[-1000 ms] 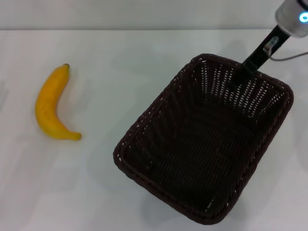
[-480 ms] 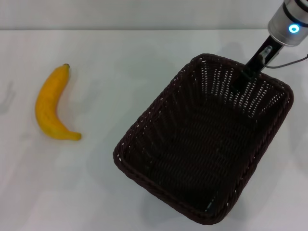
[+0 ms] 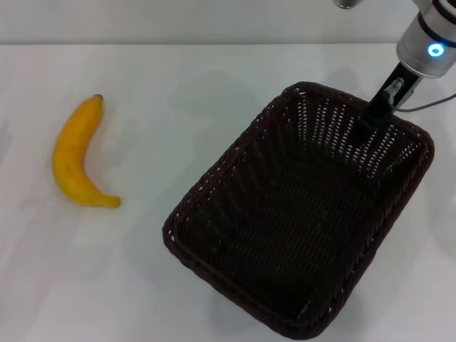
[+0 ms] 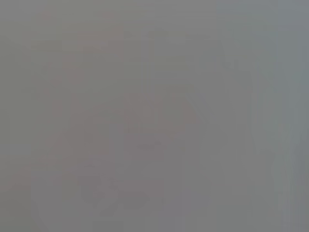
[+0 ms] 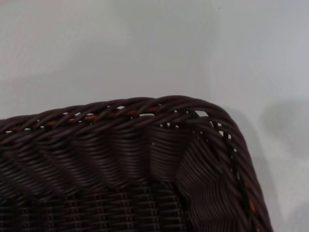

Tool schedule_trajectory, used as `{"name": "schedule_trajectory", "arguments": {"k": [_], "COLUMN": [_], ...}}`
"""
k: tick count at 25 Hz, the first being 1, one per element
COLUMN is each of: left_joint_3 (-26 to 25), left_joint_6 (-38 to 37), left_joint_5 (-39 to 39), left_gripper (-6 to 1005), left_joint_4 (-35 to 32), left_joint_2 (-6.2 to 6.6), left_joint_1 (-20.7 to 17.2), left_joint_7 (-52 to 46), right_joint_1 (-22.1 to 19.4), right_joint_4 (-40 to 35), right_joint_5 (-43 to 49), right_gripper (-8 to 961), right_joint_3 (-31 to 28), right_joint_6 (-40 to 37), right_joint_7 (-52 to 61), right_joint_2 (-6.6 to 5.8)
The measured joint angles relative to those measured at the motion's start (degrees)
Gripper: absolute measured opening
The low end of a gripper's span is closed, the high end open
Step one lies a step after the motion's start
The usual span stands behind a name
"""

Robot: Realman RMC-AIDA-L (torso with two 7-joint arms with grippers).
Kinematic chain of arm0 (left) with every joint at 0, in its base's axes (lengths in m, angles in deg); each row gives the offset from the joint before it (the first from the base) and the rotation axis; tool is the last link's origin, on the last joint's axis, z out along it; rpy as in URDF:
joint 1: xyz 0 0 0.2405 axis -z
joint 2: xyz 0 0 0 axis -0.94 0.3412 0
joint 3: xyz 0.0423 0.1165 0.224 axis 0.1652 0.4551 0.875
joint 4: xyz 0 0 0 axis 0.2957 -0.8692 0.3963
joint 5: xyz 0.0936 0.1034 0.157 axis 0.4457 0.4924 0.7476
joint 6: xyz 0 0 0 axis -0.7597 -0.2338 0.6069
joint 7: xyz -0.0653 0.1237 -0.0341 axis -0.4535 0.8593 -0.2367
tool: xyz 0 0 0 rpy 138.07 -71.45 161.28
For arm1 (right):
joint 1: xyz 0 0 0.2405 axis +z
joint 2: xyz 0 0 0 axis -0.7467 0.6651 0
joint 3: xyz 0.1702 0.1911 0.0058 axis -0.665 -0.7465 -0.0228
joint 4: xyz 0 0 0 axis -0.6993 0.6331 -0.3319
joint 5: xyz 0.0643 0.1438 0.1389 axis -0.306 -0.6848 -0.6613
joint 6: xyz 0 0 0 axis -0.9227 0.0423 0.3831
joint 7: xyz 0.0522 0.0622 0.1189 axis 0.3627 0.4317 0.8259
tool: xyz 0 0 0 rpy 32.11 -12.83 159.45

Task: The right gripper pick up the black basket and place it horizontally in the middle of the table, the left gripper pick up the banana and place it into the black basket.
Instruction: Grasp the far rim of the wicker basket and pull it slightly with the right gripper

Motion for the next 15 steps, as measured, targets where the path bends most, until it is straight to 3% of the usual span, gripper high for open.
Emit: {"name": "schedule_trajectory", "arguments": {"k": [6,12,15], "left_joint_3": [-0.36,-2.66,-4.19], "left_joint_6": [-0.19,-1.81,-2.98], "left_joint_5": [-0.96,-1.57,-1.75], "left_gripper": [859,858,858], "left_joint_4": [-0.01,0.00,0.00], "left_joint_2": [-0.21,-0.20,-0.36], "left_joint_1": [0.29,0.64,1.01], "left_joint_7": [0.45,0.51,0.51], "right_joint_1": [-0.22,-2.94,-5.65], "right_joint_4": [-2.07,-5.33,-9.93], "right_joint_5": [0.00,0.61,0.46], "right_gripper": [241,177,156], "right_joint_3": [0.30,-1.01,-3.82], "right_joint_6": [1.36,3.38,5.85], "right_joint_7": [4.30,14.93,19.43], "right_joint_2": [-0.37,-1.91,-2.00]}}
